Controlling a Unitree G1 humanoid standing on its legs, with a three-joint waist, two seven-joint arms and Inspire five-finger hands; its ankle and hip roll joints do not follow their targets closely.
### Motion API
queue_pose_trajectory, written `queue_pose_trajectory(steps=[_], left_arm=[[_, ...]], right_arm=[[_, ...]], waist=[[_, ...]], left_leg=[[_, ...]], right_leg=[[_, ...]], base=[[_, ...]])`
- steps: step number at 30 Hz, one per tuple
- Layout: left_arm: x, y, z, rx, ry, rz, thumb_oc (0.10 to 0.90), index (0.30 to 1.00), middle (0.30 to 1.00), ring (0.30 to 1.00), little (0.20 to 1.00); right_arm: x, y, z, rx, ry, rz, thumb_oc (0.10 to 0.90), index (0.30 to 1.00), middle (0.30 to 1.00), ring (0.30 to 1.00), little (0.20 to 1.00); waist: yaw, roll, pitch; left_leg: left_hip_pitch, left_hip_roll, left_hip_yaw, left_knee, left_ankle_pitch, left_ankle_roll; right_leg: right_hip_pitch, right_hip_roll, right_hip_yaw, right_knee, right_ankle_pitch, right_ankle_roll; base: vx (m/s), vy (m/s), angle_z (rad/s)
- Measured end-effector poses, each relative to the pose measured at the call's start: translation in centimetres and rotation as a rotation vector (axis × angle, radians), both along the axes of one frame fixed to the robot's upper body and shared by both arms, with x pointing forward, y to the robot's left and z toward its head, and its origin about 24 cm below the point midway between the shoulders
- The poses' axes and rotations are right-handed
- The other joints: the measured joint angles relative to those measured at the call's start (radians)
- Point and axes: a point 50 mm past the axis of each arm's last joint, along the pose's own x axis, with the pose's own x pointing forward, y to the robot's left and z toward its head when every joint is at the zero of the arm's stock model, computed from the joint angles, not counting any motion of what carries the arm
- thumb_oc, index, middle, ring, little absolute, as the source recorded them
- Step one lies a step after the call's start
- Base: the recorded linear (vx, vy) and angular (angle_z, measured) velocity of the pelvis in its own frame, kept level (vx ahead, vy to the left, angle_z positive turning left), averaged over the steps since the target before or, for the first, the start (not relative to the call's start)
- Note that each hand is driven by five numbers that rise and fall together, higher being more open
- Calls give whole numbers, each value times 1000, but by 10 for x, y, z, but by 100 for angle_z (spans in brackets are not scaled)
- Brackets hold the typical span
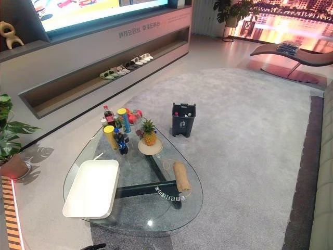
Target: Wipe the table with a cloth and put it in the basket.
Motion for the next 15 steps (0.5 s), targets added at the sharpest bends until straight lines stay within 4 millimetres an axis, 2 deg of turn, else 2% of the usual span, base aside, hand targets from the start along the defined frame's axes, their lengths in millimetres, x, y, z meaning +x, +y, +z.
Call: queue_pose_trajectory(steps=[15], left_arm=[[0, 0, 0, -1, 0, -4, 800, 900, 900, 900, 900]], right_arm=[[0, 0, 0, 0, 0, 0, 800, 900, 900, 900, 900]], waist=[[1, 1, -1]], left_leg=[[0, 0, 0, 0, 0, 0]], right_leg=[[0, 0, 0, 0, 0, 0]], base=[[0, 0, 0]])
